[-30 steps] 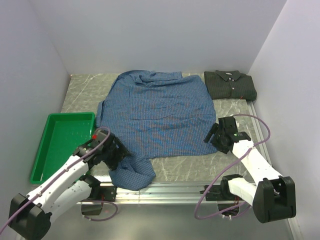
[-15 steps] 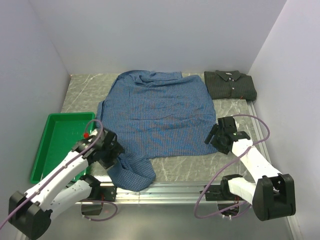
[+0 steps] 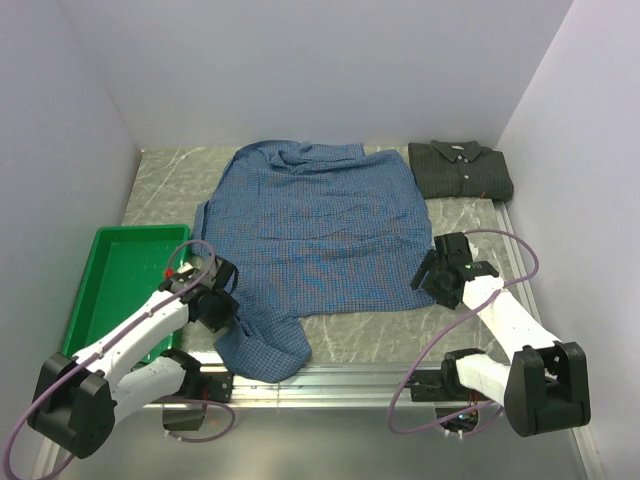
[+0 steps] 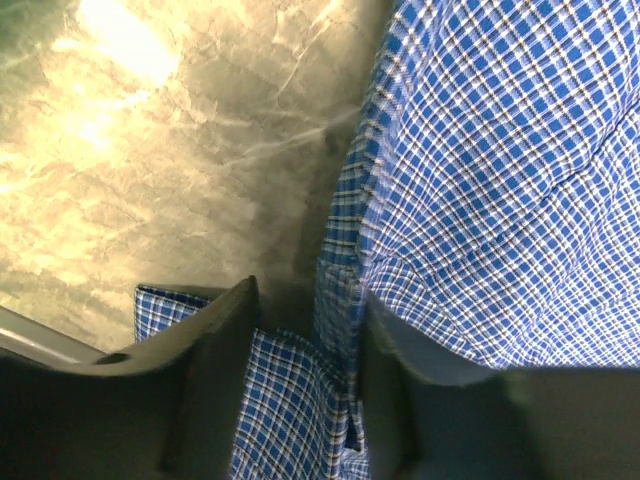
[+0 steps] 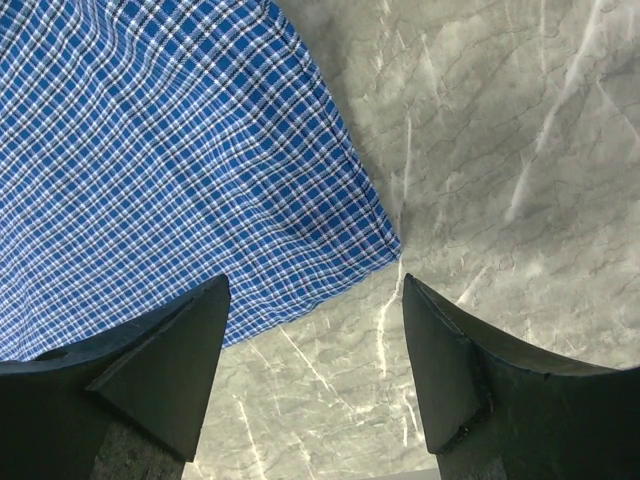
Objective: Fold and stack the long sleeve shirts
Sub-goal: Flatten the shirt out, then fold the shirt
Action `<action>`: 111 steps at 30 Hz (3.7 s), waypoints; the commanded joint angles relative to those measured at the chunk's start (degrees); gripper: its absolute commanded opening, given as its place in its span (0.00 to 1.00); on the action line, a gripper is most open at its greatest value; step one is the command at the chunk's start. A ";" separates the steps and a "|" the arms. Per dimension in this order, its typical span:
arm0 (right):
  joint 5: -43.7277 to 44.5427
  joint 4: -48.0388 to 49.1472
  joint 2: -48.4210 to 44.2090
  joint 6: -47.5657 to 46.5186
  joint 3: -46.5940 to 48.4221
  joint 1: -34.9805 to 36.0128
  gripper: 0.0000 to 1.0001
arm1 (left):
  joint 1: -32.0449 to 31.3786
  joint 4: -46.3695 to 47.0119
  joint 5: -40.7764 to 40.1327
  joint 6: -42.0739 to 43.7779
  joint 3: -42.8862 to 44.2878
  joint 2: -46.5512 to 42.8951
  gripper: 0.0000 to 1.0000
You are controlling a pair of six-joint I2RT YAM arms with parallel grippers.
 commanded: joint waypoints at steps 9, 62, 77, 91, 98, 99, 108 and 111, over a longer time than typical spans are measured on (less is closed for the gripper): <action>3.09 -2.48 1.99 2.42 -0.09 -1.07 0.73 | 0.77 -2.97 -0.26 3.51 4.42 -3.38 0.17; 0.90 -9.68 -3.72 0.84 6.05 -0.98 0.00 | 6.22 -7.37 0.18 7.99 7.58 -11.73 0.00; -0.86 -8.64 6.46 -2.32 17.38 -1.16 0.00 | 19.40 5.19 2.90 17.65 14.08 2.84 0.00; -1.04 -6.96 24.66 -2.94 37.33 -1.07 0.00 | 23.89 12.66 5.45 20.30 27.18 19.38 0.00; 0.10 -7.05 34.40 -3.03 46.74 -1.16 0.00 | 24.41 14.95 4.32 21.00 31.84 27.55 0.00; 0.19 -6.96 35.29 -3.11 47.45 -1.16 0.00 | 24.50 15.04 4.05 21.18 32.97 28.34 0.00; 2.91 -3.89 43.38 -3.11 50.44 -2.82 0.01 | 24.77 18.38 2.73 23.55 37.55 36.87 0.00; 3.70 -3.53 45.40 -3.47 51.84 -3.00 0.05 | 24.77 19.52 2.47 24.43 38.52 39.16 0.00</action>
